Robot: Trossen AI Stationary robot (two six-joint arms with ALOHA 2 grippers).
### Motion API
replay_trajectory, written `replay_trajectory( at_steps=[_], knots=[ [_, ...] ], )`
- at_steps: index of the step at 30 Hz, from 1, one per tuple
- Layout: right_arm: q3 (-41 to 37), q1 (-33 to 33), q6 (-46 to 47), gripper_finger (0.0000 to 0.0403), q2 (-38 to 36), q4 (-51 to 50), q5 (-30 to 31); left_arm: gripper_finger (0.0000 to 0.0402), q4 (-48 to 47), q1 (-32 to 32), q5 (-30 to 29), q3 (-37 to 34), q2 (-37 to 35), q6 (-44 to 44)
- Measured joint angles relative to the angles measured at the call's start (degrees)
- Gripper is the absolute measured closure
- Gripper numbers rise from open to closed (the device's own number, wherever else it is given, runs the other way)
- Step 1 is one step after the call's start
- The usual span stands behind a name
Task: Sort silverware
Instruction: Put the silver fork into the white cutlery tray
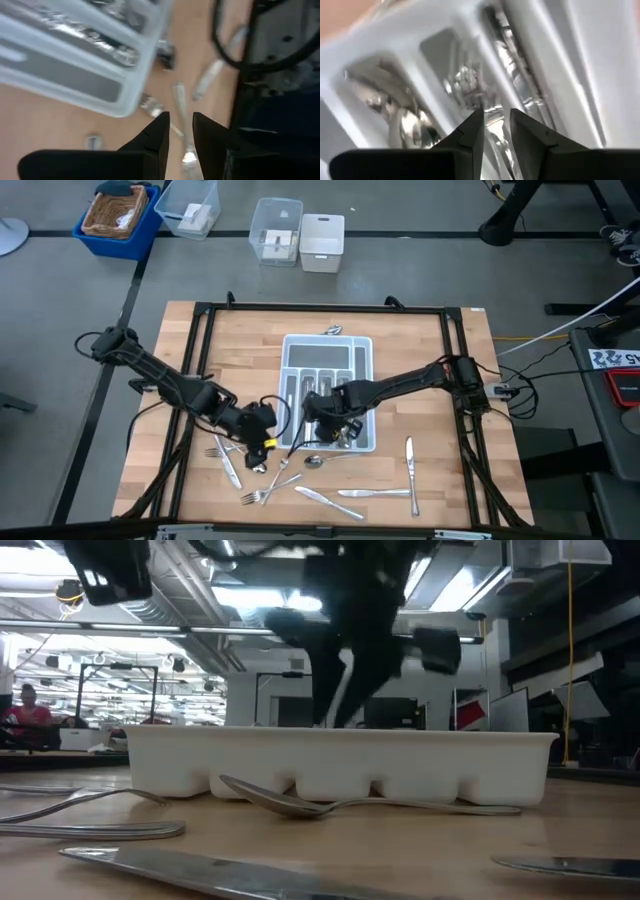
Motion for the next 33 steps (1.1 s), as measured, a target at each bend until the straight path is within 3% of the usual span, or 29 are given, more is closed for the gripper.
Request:
replay_trajectory(
  at_steps=[11, 23, 33],
  knots=[
    [9.89, 5.86, 21.29, 0.0306, 0.0, -1.14, 0.18, 0.0328, 1.46, -11.05, -0.14, 0.02, 2.9, -7.77],
    [17.94, 11.46, 63.45, 0.0306, -0.08, -4.24, 0.08, 0.0328, 3.72, -14.05, -2.25, 0.02, 18.29, -7.14],
    [17.94, 16.09, 76.48, 0.0306, -0.04, -10.61, -5.35, 0.0328, 12.03, -14.84, -1.88, 0.0, 23.82, -6.83]
  ],
)
